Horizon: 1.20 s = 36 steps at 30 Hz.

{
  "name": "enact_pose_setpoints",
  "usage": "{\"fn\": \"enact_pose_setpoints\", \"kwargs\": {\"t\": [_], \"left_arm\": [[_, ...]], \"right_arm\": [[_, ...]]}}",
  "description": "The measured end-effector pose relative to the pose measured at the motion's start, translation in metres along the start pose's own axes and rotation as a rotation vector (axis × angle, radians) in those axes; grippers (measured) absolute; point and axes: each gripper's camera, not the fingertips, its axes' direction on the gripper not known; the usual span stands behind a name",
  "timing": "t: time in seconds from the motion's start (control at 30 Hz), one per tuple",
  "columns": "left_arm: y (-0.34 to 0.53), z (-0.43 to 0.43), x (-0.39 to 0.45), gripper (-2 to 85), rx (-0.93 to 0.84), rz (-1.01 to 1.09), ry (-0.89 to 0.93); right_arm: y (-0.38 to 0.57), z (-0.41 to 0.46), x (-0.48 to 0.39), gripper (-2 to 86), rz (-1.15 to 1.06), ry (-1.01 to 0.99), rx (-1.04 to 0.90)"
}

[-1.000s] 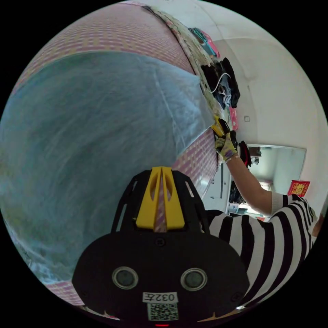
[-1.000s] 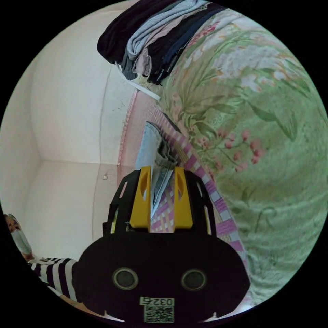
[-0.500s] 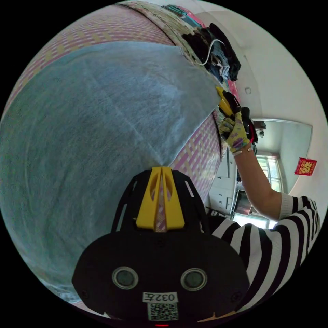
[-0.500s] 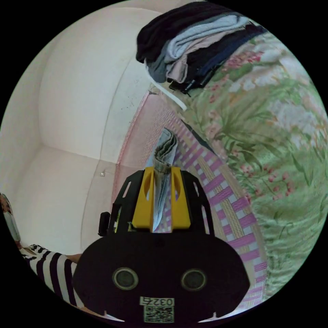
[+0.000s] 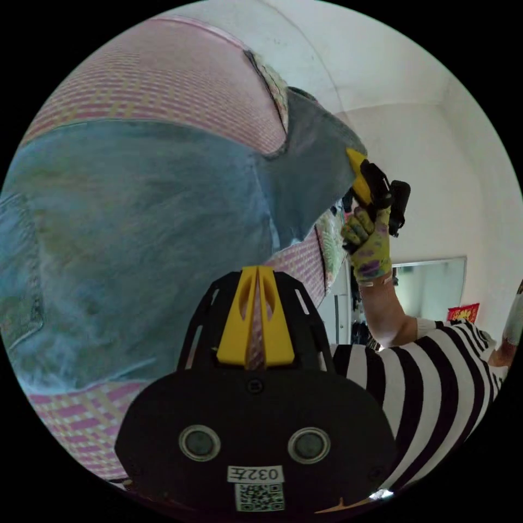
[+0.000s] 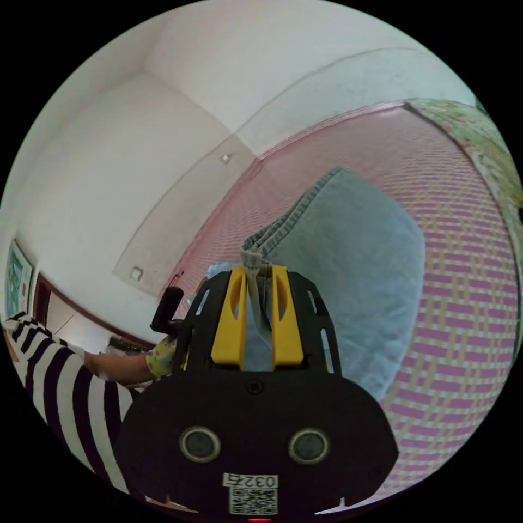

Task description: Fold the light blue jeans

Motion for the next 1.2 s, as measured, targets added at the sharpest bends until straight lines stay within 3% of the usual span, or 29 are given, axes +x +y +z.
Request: {"fn": "enact_pose_setpoints", "kwargs": {"t": [0.1, 0.17, 0.23, 0.5, 0.6, 0.7, 0.8, 0.9, 1.03, 1.2], "left_arm": [[0.032, -0.018, -0.016, -0.9, 0.051, -0.045, -0.012], [0.050, -0.022, -0.030, -0.9, 0.076, -0.091, 0.021], [0.058, -0.023, -0.033, -0.9, 0.089, -0.099, 0.041], [0.058, -0.035, -0.016, -0.9, 0.176, -0.024, 0.035], [0.052, -0.040, -0.009, -0.9, 0.241, -0.015, 0.013], [0.037, -0.030, -0.006, -0.9, 0.205, -0.019, -0.005], [0.018, -0.017, 0.003, -0.9, 0.146, 0.000, -0.030], [-0.006, 0.000, 0.011, -0.9, 0.103, 0.006, -0.036], [-0.052, 0.023, 0.019, -0.9, 0.060, -0.005, -0.051], [-0.097, 0.030, 0.022, -0.9, 0.086, -0.054, -0.128]], "right_arm": [[0.030, 0.094, -0.021, 7.3, 0.035, -0.042, -0.138], [0.057, 0.168, -0.015, 7.5, 0.107, -0.027, -0.330], [0.071, 0.194, -0.016, 7.4, 0.101, 0.024, -0.395], [0.059, 0.138, -0.049, 7.1, 0.048, -0.110, -0.177], [0.067, 0.167, -0.060, 7.2, -0.011, -0.110, -0.255], [0.089, 0.222, -0.041, 7.7, 0.068, -0.021, -0.434], [0.099, 0.227, -0.020, 10.0, 0.194, -0.134, -0.388], [0.097, 0.238, -0.035, 10.6, 0.076, -0.215, -0.511], [0.081, 0.188, -0.038, 8.6, 0.029, -0.258, -0.338], [0.045, 0.107, 0.041, 8.0, 0.174, -0.095, -0.131]]}}
